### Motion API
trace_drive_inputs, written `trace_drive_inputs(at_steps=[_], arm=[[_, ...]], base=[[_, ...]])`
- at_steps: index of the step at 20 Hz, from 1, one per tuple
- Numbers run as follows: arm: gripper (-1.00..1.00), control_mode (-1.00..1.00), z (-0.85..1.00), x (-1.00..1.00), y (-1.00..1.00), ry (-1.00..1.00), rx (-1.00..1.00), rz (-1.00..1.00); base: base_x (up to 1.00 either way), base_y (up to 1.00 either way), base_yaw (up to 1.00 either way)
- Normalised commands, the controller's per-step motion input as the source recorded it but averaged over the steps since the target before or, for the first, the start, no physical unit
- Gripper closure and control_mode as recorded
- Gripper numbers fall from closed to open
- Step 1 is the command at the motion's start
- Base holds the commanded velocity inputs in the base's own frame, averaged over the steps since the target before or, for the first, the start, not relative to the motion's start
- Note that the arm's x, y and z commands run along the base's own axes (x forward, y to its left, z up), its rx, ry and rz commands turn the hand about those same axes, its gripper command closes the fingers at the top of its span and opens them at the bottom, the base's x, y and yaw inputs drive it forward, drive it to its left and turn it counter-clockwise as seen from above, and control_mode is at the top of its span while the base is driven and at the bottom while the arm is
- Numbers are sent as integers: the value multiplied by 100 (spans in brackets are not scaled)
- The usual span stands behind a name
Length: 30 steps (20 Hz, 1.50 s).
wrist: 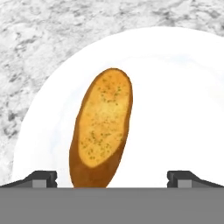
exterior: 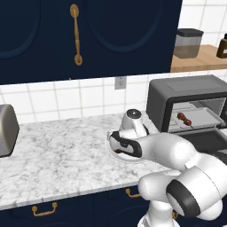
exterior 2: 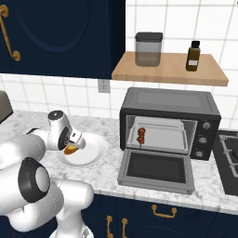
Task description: Pick up the kebab skewer and baguette bread, and place them inside the toaster oven. Close the toaster oven door and start by setting the timer.
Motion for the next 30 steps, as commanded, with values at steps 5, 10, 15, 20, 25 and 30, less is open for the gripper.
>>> trace_drive_inputs(at_steps=[5,10,15,20,25,30], arm=[[-100,-100,-22,26,0,0,0,0],[-100,-100,-16,23,0,3,0,0],[-100,-100,-12,12,2,2,0,0],[-100,-100,-7,3,3,0,0,0],[-100,-100,-15,11,3,0,0,0],[-100,-100,-18,14,7,1,0,0]], base=[[0,0,0],[0,0,0],[0,0,0],[0,0,0],[0,0,0],[0,0,0]])
